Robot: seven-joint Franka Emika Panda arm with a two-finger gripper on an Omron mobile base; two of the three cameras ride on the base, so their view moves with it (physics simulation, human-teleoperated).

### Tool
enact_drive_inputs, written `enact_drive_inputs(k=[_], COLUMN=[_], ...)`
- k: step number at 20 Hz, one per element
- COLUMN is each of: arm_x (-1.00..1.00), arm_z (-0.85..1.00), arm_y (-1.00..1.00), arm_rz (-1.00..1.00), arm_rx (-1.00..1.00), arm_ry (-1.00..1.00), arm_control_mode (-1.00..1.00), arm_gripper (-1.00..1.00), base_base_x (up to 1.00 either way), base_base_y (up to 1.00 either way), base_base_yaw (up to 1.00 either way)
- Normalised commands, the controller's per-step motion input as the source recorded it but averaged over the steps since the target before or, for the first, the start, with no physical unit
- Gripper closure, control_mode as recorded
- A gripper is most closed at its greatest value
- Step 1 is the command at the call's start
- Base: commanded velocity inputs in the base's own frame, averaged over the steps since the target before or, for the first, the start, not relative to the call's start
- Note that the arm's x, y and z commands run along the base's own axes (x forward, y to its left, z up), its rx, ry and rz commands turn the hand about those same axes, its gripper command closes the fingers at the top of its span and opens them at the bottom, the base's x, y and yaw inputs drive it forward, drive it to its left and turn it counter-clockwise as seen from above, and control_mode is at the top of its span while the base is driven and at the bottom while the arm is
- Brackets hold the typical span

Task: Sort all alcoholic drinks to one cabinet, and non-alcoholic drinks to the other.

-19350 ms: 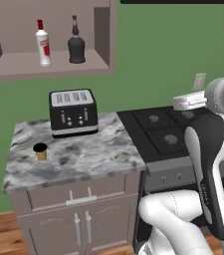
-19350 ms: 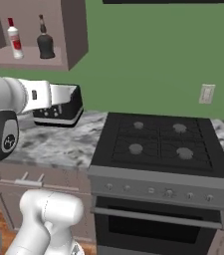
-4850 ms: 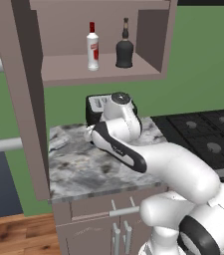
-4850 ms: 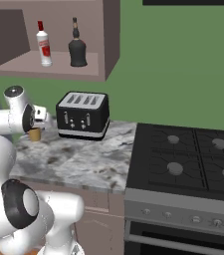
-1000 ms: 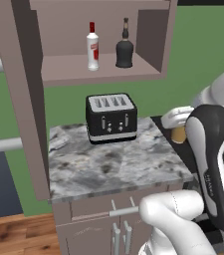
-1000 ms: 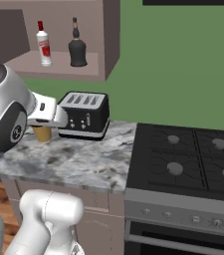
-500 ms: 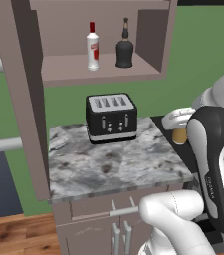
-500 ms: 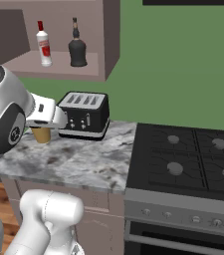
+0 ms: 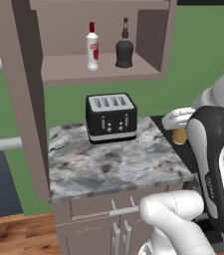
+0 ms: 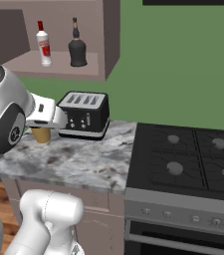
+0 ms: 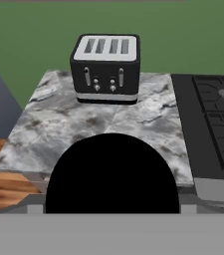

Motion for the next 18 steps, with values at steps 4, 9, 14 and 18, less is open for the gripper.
enact_drive_inputs(k=[4, 9, 14, 18], arm_x=[0.0, 0.0, 0.0, 0.0], arm_z=[0.0, 0.0, 0.0, 0.0], arm_y=[0.0, 0.0, 0.0, 0.0], arm_rz=[0.0, 0.0, 0.0, 0.0], arm_rx=[0.0, 0.0, 0.0, 0.0], arm_ry=[0.0, 0.0, 0.0, 0.0], arm_control_mode=[1.0, 1.0, 1.0, 1.0], arm_gripper=[1.0, 1.0, 1.0, 1.0], base_base_x=[-0.53, -0.6, -0.38, -0.24], base_base_y=[-0.15, -0.22, -0.25, -0.49], base_base_yaw=[-0.03, -0.05, -0.07, -0.03])
